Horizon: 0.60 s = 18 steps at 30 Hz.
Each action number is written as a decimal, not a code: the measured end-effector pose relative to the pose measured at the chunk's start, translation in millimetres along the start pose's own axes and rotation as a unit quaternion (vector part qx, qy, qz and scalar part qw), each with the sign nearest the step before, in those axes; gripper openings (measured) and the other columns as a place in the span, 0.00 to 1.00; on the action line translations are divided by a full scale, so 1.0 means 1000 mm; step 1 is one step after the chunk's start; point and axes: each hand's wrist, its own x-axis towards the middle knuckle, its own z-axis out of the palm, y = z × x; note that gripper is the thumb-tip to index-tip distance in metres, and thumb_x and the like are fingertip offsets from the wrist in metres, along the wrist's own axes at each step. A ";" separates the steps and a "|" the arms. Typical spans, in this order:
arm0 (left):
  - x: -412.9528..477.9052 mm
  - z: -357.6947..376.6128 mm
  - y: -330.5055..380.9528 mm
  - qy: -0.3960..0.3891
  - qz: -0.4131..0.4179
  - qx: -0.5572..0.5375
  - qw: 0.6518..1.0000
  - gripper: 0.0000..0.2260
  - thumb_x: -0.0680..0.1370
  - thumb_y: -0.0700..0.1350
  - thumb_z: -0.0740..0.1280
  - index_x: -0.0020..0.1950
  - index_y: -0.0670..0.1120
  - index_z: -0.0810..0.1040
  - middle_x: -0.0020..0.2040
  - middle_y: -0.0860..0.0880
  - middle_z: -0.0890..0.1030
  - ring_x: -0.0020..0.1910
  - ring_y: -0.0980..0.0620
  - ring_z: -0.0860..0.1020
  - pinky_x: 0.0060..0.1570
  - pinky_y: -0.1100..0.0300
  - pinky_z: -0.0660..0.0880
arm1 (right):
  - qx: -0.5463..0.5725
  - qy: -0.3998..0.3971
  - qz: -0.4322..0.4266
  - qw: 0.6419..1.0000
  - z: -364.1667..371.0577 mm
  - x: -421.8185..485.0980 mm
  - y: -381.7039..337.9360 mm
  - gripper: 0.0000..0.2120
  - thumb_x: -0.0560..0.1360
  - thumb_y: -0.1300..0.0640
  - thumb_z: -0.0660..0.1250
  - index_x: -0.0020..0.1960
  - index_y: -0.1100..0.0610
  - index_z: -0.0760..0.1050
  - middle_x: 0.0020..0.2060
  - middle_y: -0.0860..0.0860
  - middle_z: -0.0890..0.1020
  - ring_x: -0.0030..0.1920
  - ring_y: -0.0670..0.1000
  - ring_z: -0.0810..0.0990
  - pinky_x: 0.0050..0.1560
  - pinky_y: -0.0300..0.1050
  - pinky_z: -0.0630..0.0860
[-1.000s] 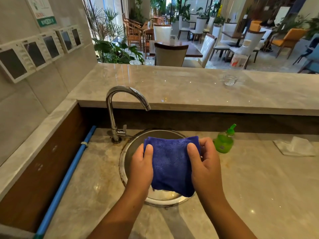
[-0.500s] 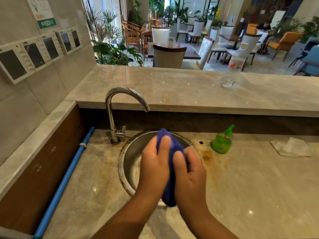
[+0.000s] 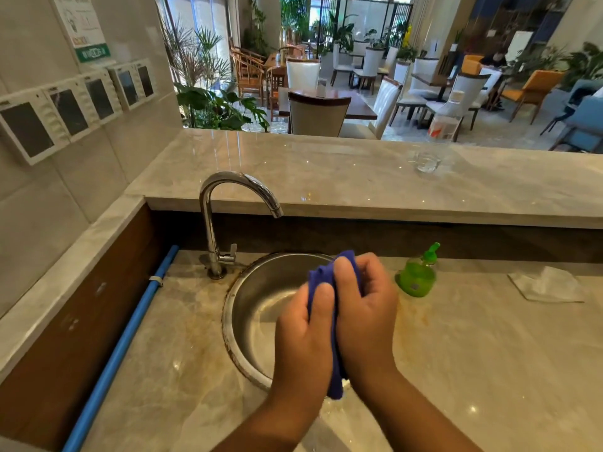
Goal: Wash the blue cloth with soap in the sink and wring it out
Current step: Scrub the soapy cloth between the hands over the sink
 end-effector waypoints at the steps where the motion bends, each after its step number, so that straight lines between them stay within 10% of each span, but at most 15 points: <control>1: -0.002 0.000 0.004 -0.012 0.006 -0.004 1.000 0.14 0.77 0.56 0.60 0.47 0.49 0.81 0.37 0.49 0.84 0.34 0.55 0.81 0.34 0.63 0.78 | 0.015 0.011 0.004 1.000 0.000 0.005 0.000 0.10 0.81 0.58 0.64 0.41 0.58 0.74 0.32 0.53 0.78 0.32 0.52 0.76 0.34 0.46 0.76; 18: 0.024 -0.011 -0.001 0.031 0.005 0.004 0.999 0.16 0.82 0.54 0.60 0.43 0.44 0.76 0.31 0.48 0.77 0.30 0.53 0.75 0.29 0.62 0.74 | 0.028 -0.060 -0.017 0.998 0.004 -0.026 -0.015 0.10 0.76 0.52 0.67 0.37 0.52 0.73 0.30 0.47 0.76 0.30 0.45 0.74 0.32 0.36 0.72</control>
